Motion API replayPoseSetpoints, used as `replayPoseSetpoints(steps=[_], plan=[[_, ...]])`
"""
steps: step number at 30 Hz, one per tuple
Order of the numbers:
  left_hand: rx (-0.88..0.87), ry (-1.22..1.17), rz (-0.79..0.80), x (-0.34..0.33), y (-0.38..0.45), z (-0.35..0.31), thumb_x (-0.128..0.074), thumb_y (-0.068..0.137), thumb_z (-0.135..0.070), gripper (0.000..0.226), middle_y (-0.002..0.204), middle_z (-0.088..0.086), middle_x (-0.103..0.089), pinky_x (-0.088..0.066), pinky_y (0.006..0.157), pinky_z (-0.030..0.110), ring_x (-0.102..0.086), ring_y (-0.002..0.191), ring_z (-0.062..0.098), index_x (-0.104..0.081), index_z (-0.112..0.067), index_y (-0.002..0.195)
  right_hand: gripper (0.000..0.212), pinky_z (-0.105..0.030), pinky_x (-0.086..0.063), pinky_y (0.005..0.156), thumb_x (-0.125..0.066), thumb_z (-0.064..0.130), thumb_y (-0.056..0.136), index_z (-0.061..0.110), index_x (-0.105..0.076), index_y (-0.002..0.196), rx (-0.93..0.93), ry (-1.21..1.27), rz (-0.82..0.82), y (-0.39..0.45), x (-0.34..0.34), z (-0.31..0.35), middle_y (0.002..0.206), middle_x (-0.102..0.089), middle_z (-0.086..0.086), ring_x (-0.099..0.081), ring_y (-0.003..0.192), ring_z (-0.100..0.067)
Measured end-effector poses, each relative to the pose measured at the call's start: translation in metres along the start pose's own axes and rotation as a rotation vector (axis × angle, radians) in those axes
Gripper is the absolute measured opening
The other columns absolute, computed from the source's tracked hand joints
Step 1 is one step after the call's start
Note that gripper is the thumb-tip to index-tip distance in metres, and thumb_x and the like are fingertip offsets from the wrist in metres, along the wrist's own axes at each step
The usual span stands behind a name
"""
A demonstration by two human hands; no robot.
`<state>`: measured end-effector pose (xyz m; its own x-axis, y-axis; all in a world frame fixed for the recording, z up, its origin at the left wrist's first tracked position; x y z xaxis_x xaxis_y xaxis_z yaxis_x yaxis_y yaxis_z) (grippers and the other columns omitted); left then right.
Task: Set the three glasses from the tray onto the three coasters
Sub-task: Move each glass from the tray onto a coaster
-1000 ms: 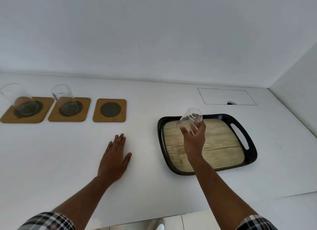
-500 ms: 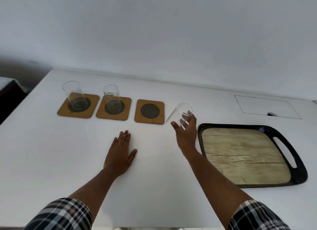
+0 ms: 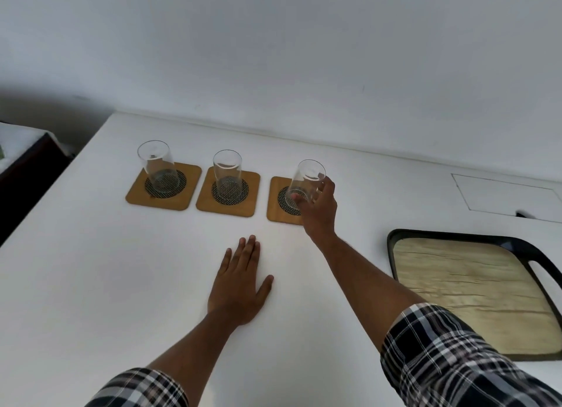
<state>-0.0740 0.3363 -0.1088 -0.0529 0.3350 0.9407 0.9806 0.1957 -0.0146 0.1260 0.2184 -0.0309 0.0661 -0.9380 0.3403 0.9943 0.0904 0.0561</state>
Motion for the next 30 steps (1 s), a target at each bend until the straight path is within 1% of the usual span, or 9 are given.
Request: replayPoseSetpoints(steps=[5,10,16,19,26,30], plan=[[0.011,-0.007,0.015,0.0,0.0,-0.001,-0.014,0.096,-0.067,0.081,0.168,-0.004,0.013,-0.004,0.127,0.041,0.019,0.153,0.011,0.01,-0.022,0.159,0.078,-0.05,-0.051,0.107,-0.088,0.015,0.08,0.012,-0.043,0.145,0.002,-0.039,0.004,0.011,-0.007,-0.003,0.141,-0.06,-0.008,-0.061,0.128,-0.028],[0.017,-0.017,0.017,0.002,0.0,-0.002,-0.014,0.096,-0.067,0.081,0.169,-0.004,0.011,-0.006,0.127,0.043,0.018,0.153,0.012,0.007,-0.022,0.16,0.08,-0.051,-0.051,0.108,-0.088,0.014,0.08,0.012,-0.043,0.146,-0.015,-0.05,0.008,0.015,-0.01,-0.006,0.145,-0.058,-0.008,-0.06,0.131,-0.028],[0.023,-0.029,0.029,0.003,-0.001,-0.003,-0.015,0.096,-0.067,0.081,0.168,-0.005,0.013,-0.004,0.127,0.042,0.019,0.153,0.01,0.008,-0.022,0.159,0.08,-0.051,-0.051,0.107,-0.089,0.015,0.078,0.011,-0.044,0.145,-0.015,-0.094,-0.001,0.011,-0.014,-0.009,0.14,-0.06,-0.008,-0.06,0.13,-0.028],[0.026,-0.026,0.036,0.003,-0.001,-0.003,-0.014,0.096,-0.068,0.081,0.168,-0.005,0.015,-0.003,0.127,0.042,0.02,0.152,0.01,0.01,-0.023,0.159,0.081,-0.052,-0.052,0.107,-0.089,0.015,0.078,0.011,-0.044,0.145,-0.006,-0.103,-0.003,0.011,-0.015,-0.009,0.141,-0.058,-0.004,-0.06,0.13,-0.029],[0.029,-0.023,0.046,0.001,0.0,-0.003,-0.013,0.095,-0.069,0.082,0.168,-0.006,0.016,-0.003,0.127,0.042,0.022,0.152,0.01,0.011,-0.023,0.159,0.083,-0.051,-0.05,0.11,-0.088,0.019,0.08,0.012,-0.042,0.148,-0.006,-0.12,-0.009,0.01,-0.013,-0.012,0.146,-0.058,-0.007,-0.059,0.133,-0.028],[0.027,-0.027,0.04,0.0,0.0,-0.002,-0.014,0.096,-0.068,0.081,0.168,-0.005,0.014,-0.004,0.127,0.042,0.021,0.152,0.011,0.009,-0.023,0.159,0.085,-0.05,-0.051,0.109,-0.089,0.019,0.079,0.012,-0.042,0.148,-0.01,-0.119,-0.013,0.011,-0.012,-0.013,0.146,-0.058,-0.006,-0.06,0.13,-0.027]])
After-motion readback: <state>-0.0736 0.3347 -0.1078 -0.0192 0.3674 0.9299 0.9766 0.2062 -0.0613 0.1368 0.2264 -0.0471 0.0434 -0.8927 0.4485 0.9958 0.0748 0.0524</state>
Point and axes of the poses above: each hand's wrist, its own y-axis towards the middle knuckle, its own x-axis out of the back of the hand, z = x × y, the point moved 4 cm from there along y, towards the middle knuckle
